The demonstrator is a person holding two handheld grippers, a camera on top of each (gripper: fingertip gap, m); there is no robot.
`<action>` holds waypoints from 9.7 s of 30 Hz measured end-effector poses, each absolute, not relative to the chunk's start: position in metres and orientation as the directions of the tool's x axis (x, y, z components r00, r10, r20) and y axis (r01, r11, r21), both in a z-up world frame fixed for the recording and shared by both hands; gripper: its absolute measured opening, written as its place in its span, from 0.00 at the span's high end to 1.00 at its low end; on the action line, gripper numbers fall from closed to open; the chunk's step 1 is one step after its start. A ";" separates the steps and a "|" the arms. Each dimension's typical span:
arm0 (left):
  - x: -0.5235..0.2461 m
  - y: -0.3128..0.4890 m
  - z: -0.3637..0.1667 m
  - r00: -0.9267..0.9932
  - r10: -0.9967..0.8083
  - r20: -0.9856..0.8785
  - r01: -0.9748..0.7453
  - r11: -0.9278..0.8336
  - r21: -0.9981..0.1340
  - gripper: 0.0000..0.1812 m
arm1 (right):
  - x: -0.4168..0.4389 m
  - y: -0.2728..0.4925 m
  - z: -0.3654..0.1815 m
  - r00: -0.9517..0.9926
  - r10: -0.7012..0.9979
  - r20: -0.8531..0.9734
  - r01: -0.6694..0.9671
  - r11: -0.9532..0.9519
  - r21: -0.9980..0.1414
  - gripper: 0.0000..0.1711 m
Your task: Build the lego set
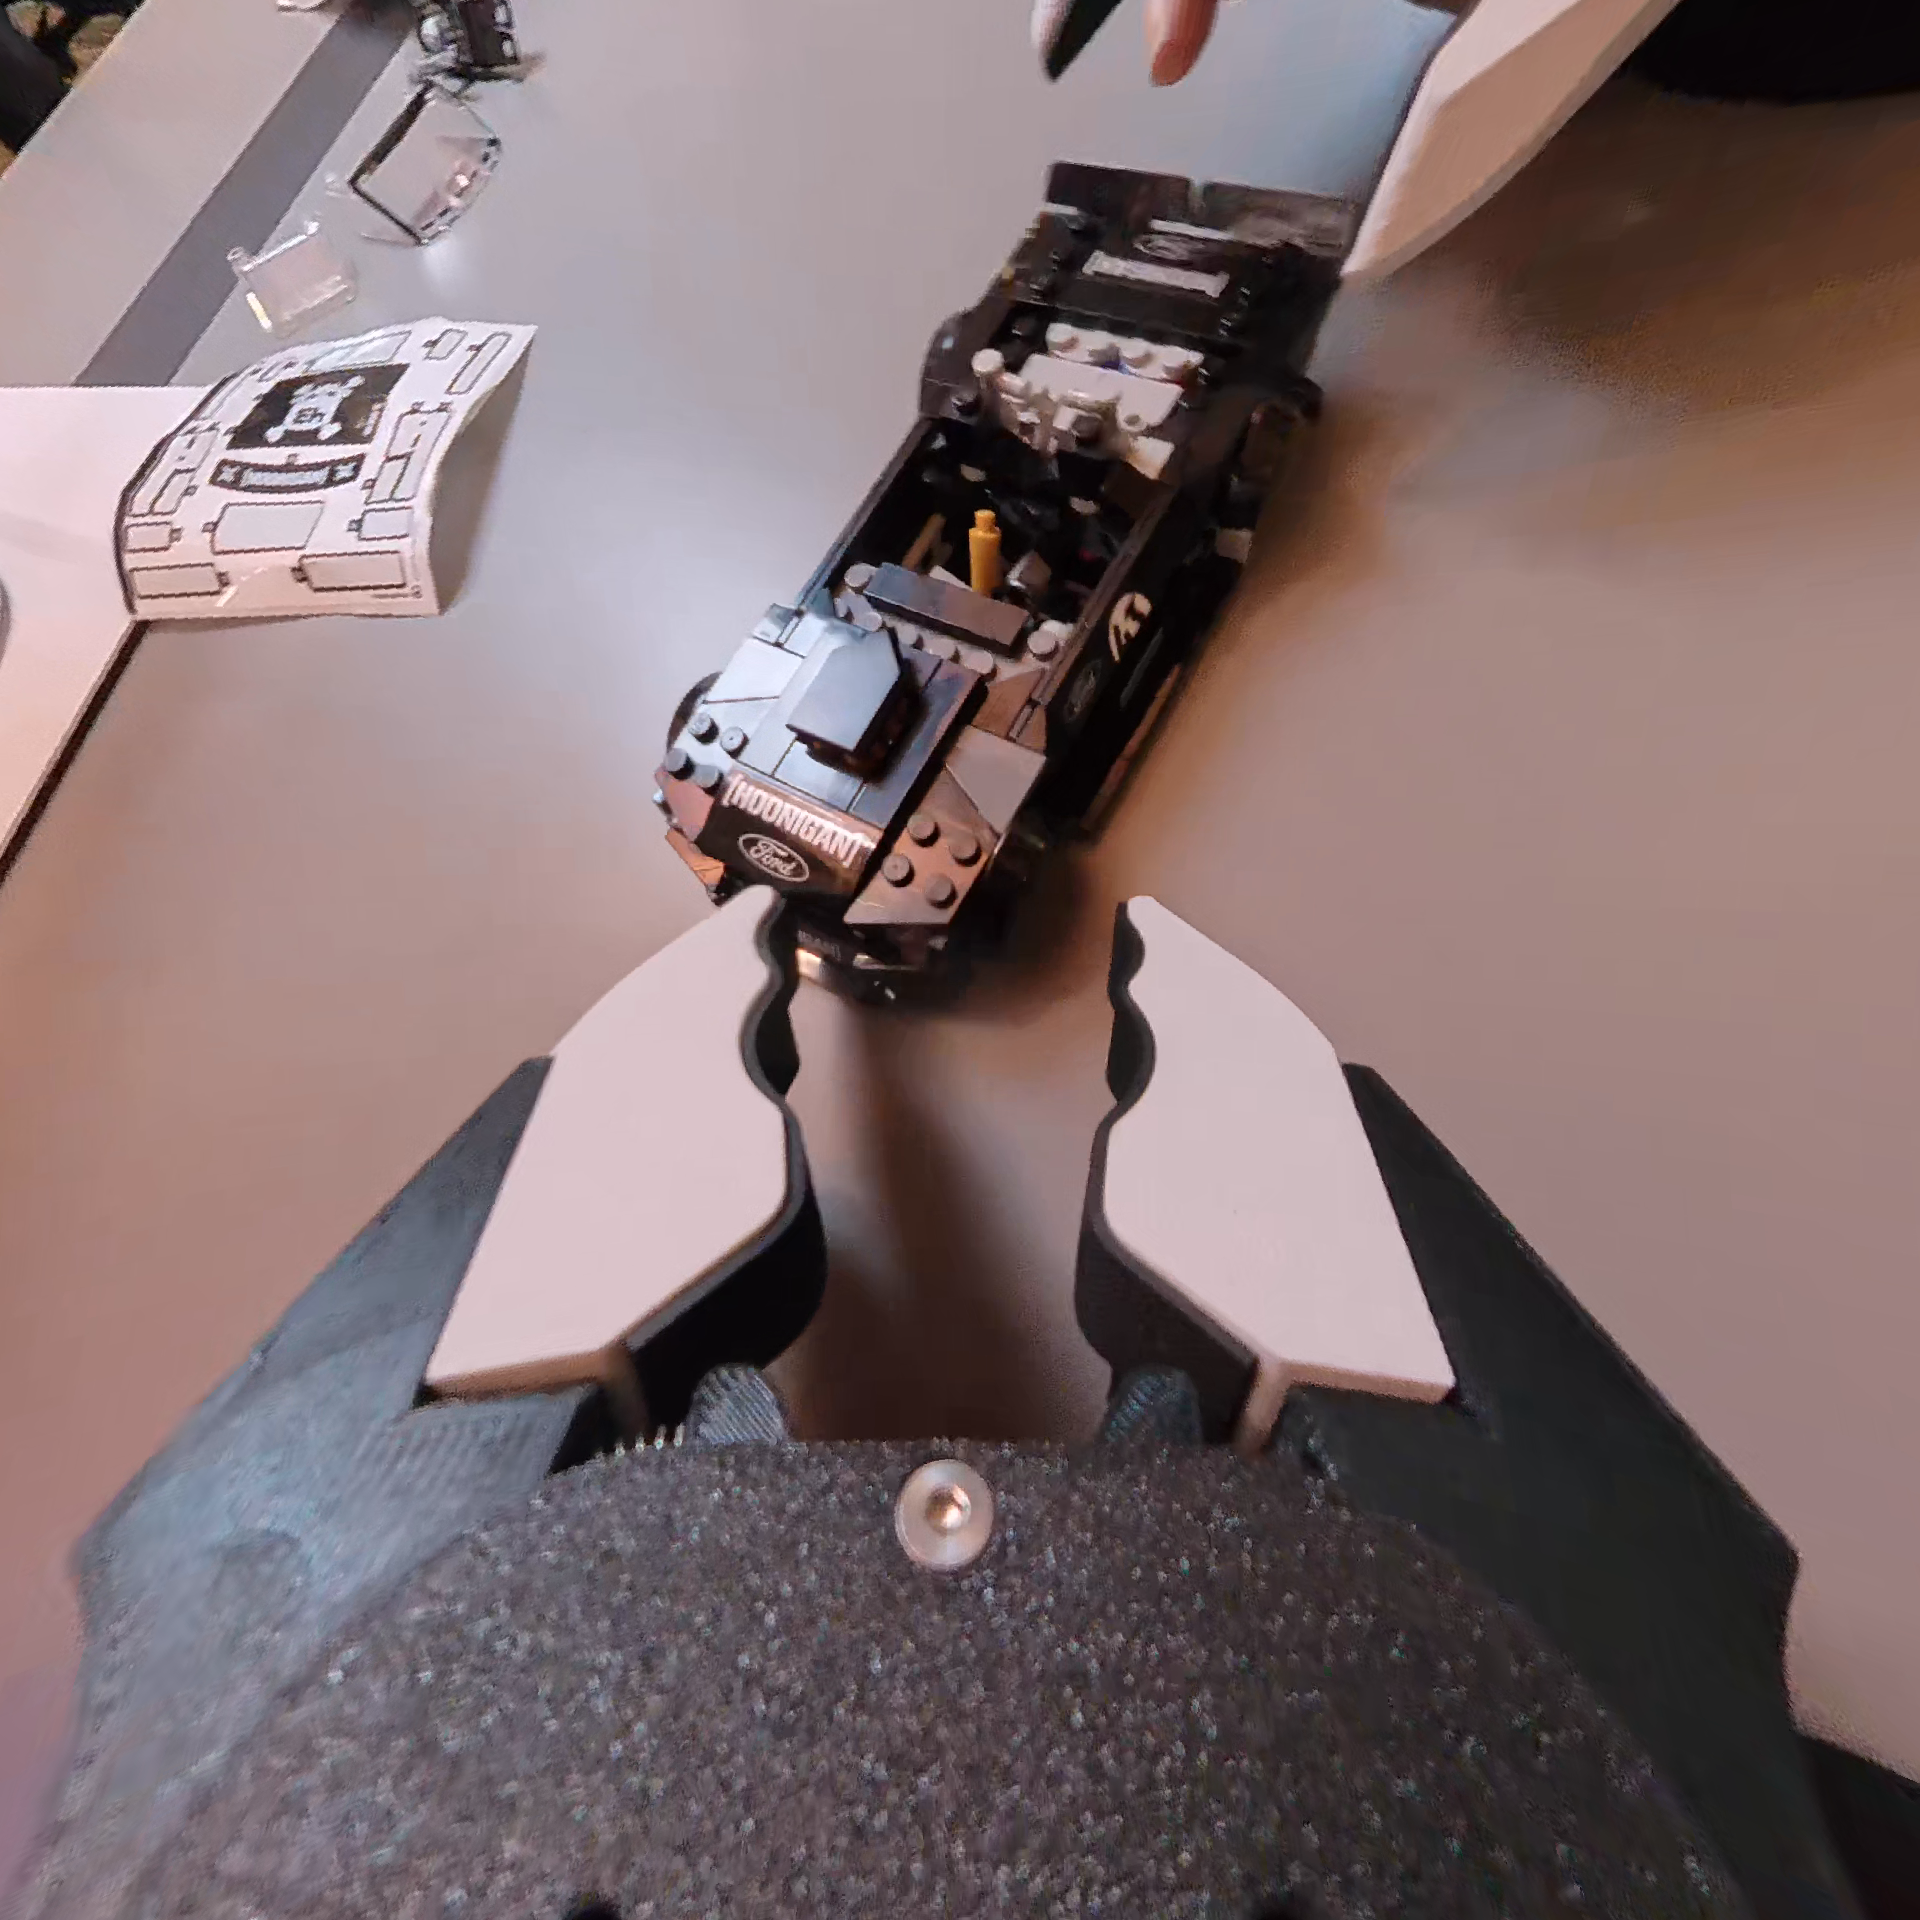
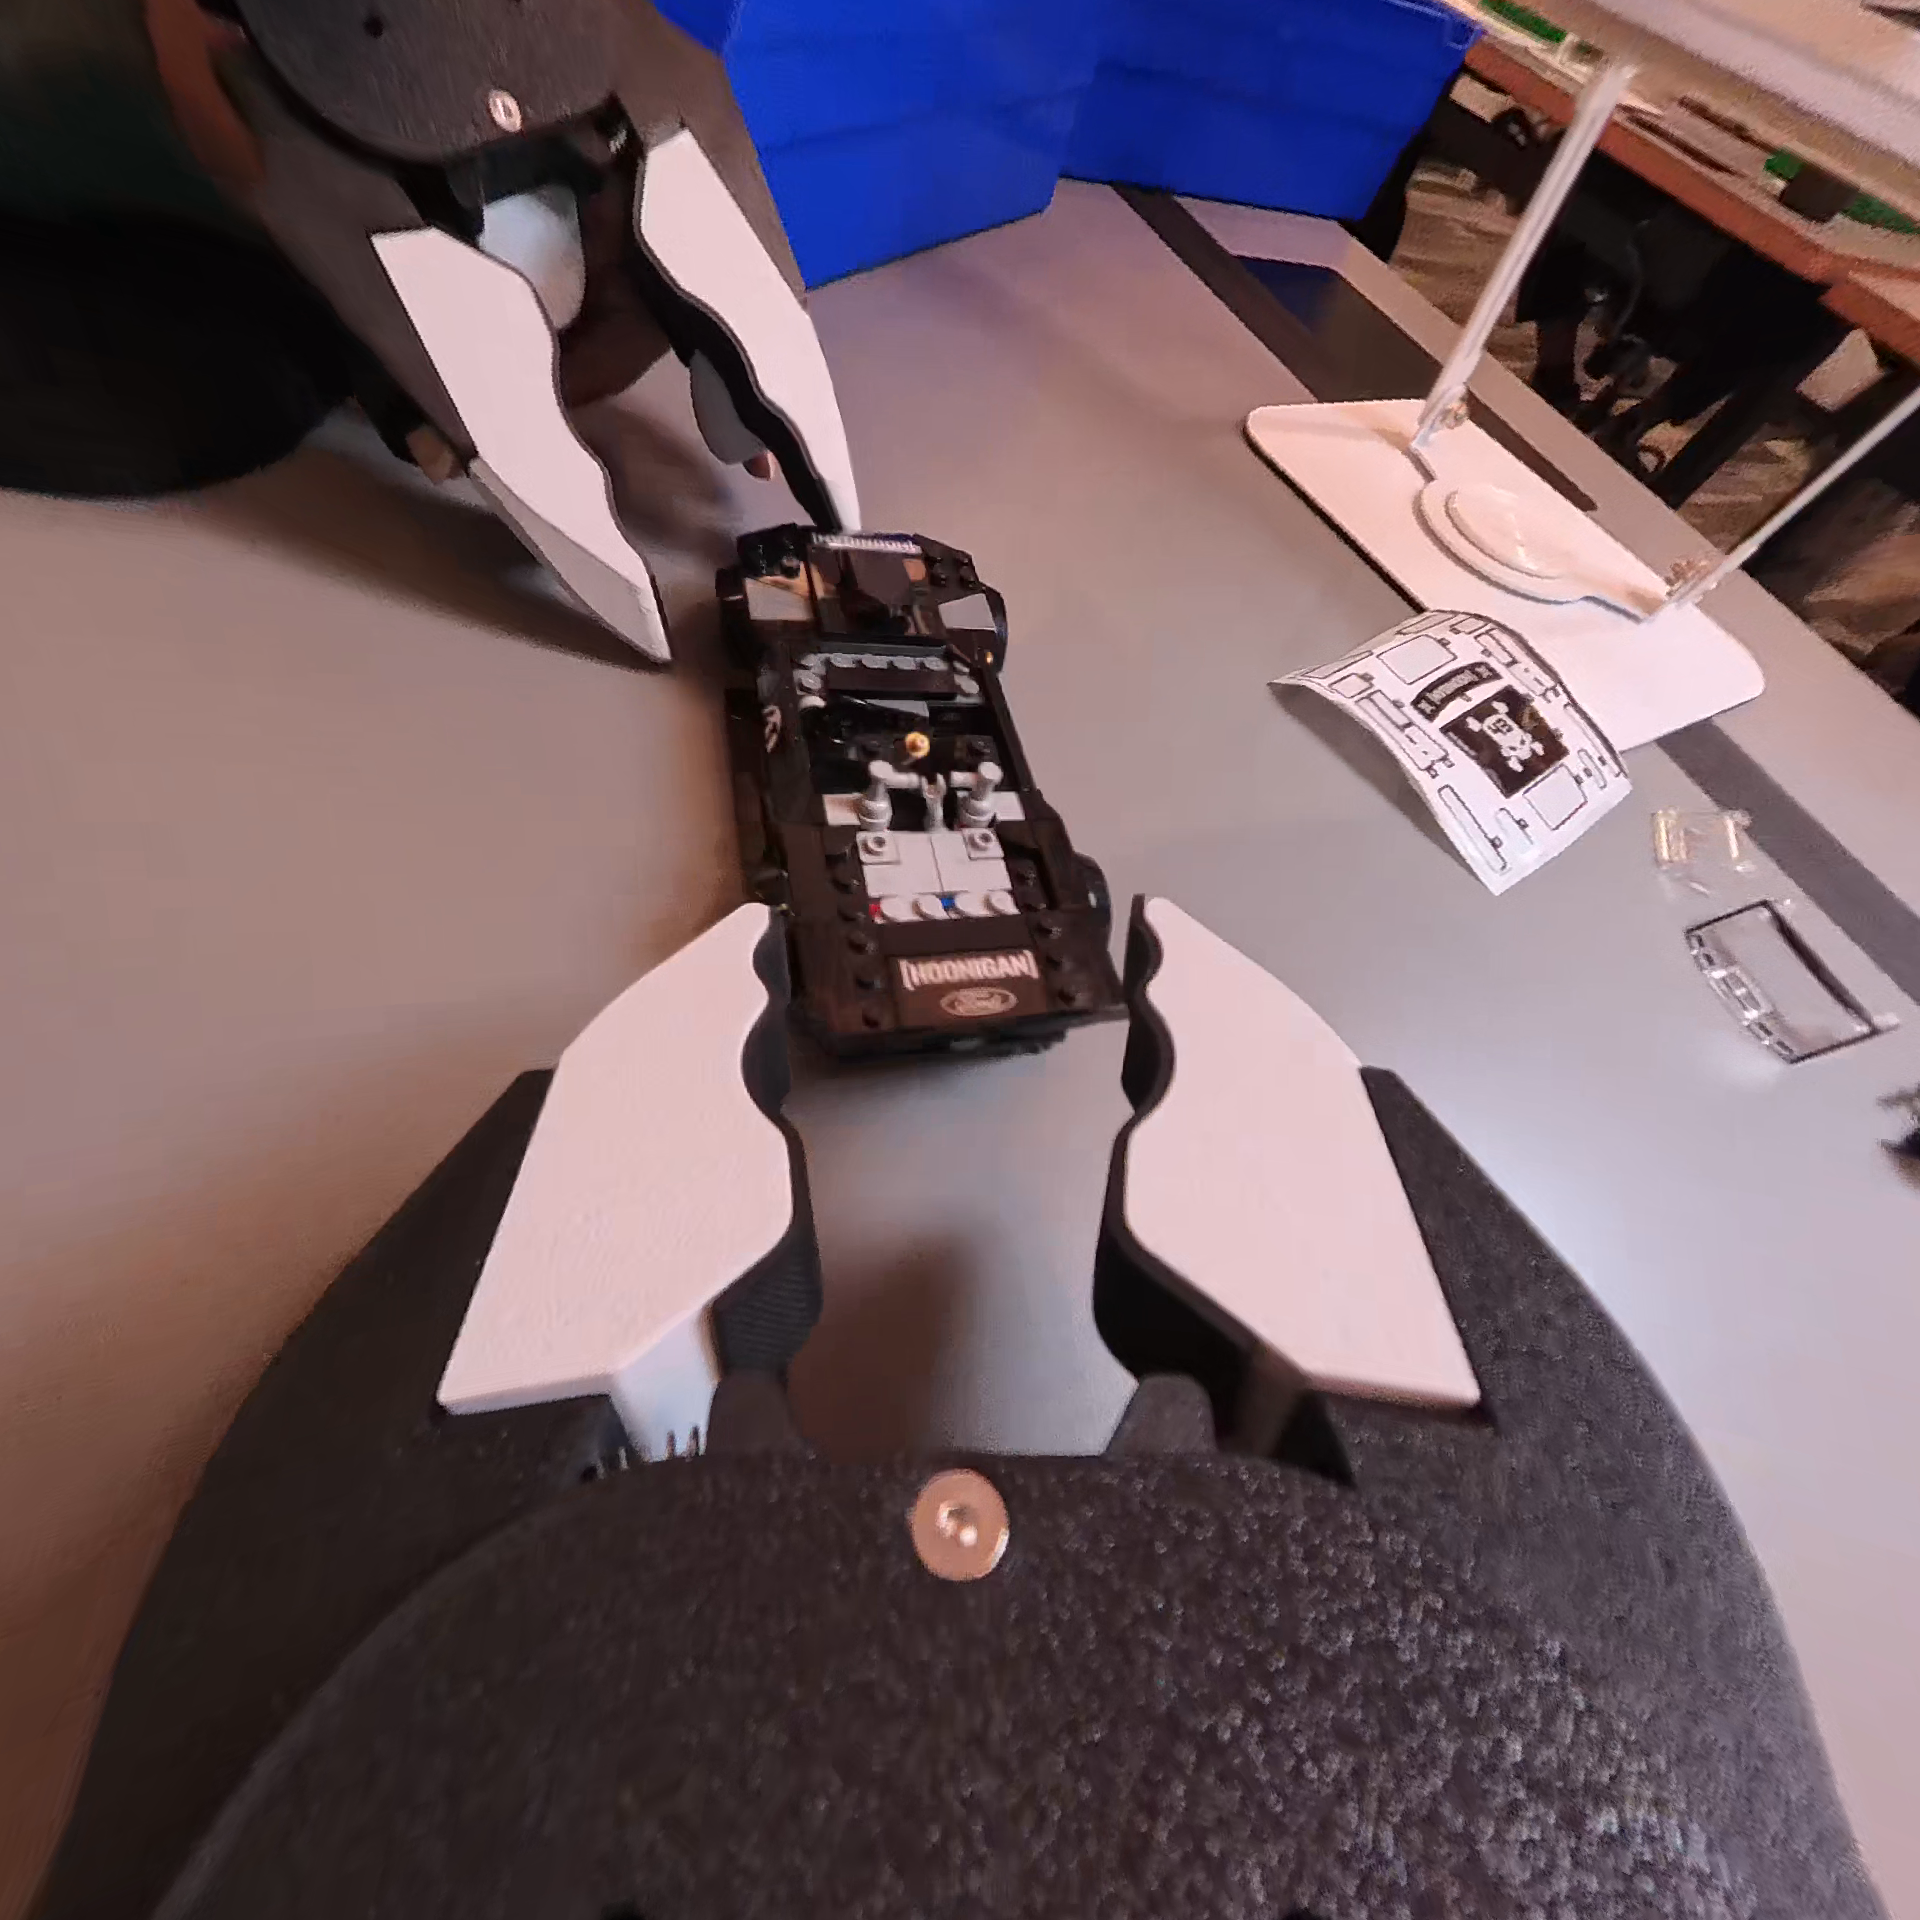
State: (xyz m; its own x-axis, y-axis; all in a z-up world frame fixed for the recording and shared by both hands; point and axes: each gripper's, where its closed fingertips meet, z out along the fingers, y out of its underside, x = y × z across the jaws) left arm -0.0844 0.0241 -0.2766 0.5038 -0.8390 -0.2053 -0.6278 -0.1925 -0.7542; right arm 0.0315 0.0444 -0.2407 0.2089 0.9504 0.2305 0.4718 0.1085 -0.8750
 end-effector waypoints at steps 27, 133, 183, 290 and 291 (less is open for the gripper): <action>-0.055 0.065 -0.274 0.580 -0.796 -0.177 -0.577 -0.247 -0.778 0.64 | 0.036 0.102 -0.264 0.253 0.855 0.453 0.682 0.175 -0.710 0.70; -0.110 0.314 -0.040 0.947 -0.311 -0.083 -0.042 0.135 -0.990 1.00 | 0.032 0.131 -0.186 0.514 0.849 0.123 0.223 0.006 -0.975 1.00; -0.440 0.123 -0.274 0.987 -0.159 0.029 -0.137 -0.918 -0.372 0.84 | 0.071 0.105 -0.178 0.587 0.794 0.158 0.200 0.046 -0.979 1.00; -0.448 0.148 -0.280 0.994 -0.021 -0.106 -0.069 -0.881 -0.469 0.94 | 0.125 0.136 -0.167 0.765 0.637 0.097 0.140 -0.016 -0.990 0.96; -0.450 0.147 -0.276 0.991 -0.026 -0.131 -0.085 -0.882 -0.463 0.96 | 0.125 0.136 -0.166 0.765 0.637 0.097 0.139 -0.016 -0.990 0.96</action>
